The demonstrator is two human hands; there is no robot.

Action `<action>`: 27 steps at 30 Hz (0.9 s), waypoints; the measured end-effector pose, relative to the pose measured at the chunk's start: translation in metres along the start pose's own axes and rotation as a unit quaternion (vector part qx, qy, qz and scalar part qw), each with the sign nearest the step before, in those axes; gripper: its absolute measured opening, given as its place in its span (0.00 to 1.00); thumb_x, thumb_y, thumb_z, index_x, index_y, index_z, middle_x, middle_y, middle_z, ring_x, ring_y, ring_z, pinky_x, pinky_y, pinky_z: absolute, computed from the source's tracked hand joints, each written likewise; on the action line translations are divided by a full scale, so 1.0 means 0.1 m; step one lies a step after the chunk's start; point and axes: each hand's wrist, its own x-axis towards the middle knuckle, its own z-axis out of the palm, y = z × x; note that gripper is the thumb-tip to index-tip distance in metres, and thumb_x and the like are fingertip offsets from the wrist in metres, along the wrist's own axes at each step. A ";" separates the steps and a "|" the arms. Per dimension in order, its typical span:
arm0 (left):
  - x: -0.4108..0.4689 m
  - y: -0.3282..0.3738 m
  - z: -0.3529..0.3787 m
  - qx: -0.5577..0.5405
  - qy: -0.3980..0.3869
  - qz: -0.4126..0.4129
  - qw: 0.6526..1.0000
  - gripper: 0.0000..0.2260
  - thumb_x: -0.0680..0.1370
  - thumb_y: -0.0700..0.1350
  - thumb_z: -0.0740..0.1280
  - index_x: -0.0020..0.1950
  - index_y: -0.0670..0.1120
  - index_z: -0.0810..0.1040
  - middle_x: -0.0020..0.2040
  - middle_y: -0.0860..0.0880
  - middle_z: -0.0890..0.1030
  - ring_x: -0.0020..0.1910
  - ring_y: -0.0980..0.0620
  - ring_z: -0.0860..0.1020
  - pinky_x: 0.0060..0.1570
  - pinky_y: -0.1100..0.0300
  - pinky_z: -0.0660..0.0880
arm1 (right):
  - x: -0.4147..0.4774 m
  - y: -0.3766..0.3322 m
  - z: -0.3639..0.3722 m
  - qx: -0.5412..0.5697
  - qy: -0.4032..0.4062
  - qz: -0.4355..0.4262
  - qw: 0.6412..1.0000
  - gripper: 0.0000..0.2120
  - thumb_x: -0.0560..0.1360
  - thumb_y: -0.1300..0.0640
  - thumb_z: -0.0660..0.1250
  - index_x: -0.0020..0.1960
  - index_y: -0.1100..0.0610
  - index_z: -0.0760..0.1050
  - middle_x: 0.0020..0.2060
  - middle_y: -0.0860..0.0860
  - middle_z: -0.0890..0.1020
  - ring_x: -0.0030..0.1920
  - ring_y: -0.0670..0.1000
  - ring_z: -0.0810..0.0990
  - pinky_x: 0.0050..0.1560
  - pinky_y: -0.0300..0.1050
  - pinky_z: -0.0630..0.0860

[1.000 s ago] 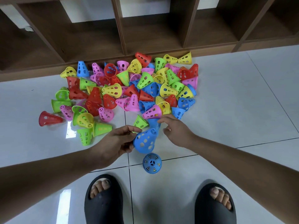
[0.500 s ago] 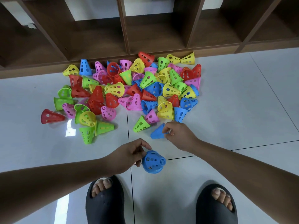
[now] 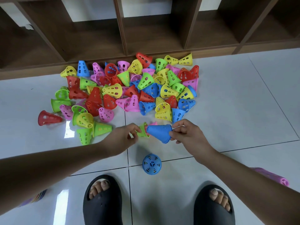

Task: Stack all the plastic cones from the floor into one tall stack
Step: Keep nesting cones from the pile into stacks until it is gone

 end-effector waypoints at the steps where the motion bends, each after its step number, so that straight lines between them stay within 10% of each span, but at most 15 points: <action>1: 0.06 -0.02 -0.02 0.006 0.012 0.007 1.000 0.13 0.80 0.45 0.72 0.62 0.58 0.78 0.49 0.60 0.82 0.43 0.56 0.82 0.48 0.54 0.80 | -0.05 -0.01 -0.01 0.016 -0.002 0.006 1.000 0.10 0.77 0.63 0.75 0.57 0.58 0.78 0.44 0.54 0.88 0.44 0.52 0.87 0.46 0.47 0.80; 10: 0.27 -0.28 0.02 0.095 -0.034 0.123 0.987 0.25 0.80 0.40 0.73 0.74 0.60 0.75 0.73 0.54 0.72 0.71 0.53 0.72 0.67 0.57 0.73 | -0.32 0.03 -0.04 0.101 -0.161 0.078 0.979 0.10 0.78 0.65 0.74 0.59 0.63 0.79 0.48 0.61 0.86 0.48 0.55 0.85 0.46 0.45 0.78; 27: 0.24 -0.31 -0.01 0.154 -0.045 0.053 0.986 0.06 0.80 0.51 0.74 0.51 0.55 0.78 0.50 0.57 0.75 0.40 0.61 0.76 0.43 0.57 0.76 | -0.24 0.38 0.15 -0.062 -0.186 0.108 0.975 0.07 0.78 0.64 0.73 0.55 0.62 0.81 0.47 0.60 0.87 0.46 0.56 0.88 0.46 0.48 0.84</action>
